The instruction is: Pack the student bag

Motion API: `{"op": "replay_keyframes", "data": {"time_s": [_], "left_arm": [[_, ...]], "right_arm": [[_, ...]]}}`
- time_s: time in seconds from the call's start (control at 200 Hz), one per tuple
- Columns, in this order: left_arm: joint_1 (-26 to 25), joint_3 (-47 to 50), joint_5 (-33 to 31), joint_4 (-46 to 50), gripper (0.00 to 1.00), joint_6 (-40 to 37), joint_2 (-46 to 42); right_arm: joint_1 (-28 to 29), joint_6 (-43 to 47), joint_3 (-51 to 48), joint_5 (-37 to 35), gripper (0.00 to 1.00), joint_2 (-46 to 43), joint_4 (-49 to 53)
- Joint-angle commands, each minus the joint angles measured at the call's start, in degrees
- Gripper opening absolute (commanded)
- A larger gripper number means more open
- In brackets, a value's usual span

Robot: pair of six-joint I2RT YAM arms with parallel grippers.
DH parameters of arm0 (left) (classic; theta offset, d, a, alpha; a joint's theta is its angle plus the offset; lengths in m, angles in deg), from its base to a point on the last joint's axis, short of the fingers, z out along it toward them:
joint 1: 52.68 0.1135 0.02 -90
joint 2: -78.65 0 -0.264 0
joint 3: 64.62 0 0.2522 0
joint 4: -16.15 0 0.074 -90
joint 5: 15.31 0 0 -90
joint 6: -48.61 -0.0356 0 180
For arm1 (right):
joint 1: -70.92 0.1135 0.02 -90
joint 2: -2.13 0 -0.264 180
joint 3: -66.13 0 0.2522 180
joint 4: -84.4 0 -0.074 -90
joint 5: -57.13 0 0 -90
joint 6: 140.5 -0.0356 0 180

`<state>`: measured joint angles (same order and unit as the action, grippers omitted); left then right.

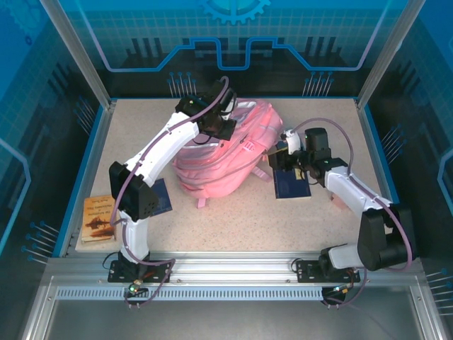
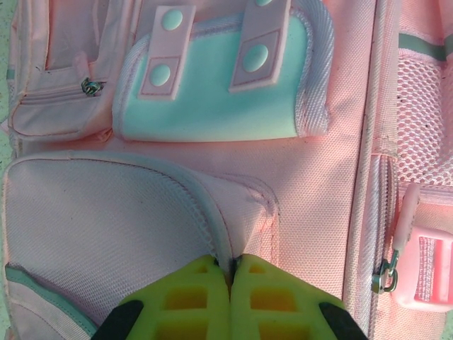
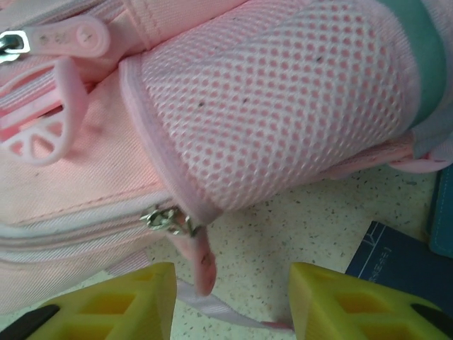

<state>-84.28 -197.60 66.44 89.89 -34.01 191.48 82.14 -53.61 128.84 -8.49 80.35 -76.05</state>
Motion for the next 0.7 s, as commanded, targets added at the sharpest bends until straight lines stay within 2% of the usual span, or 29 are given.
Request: {"op": "replay_keyframes", "data": {"time_s": [0.0,0.125,0.305,0.51,0.695], "left_arm": [[0.25,-2.47,1.48,-3.82,0.00,-0.29,-5.07],[0.25,-2.60,1.59,-3.83,0.00,-0.32,-5.16],[0.24,-2.58,2.10,-3.66,0.00,-0.61,-5.25],[0.24,-2.69,2.95,-3.40,0.00,-0.92,-5.38],[0.30,-2.74,3.70,-2.87,0.00,-1.39,-5.31]], "right_arm": [[0.42,-1.29,-2.12,4.99,0.47,-2.70,-0.15],[1.81,-2.43,-3.38,10.75,0.44,-3.26,-1.06],[2.35,-3.97,-2.69,11.64,0.41,0.58,-2.85],[2.22,-3.94,0.57,9.04,0.39,5.59,-3.39],[2.01,-3.65,1.04,6.11,0.46,6.67,-4.33]]}}
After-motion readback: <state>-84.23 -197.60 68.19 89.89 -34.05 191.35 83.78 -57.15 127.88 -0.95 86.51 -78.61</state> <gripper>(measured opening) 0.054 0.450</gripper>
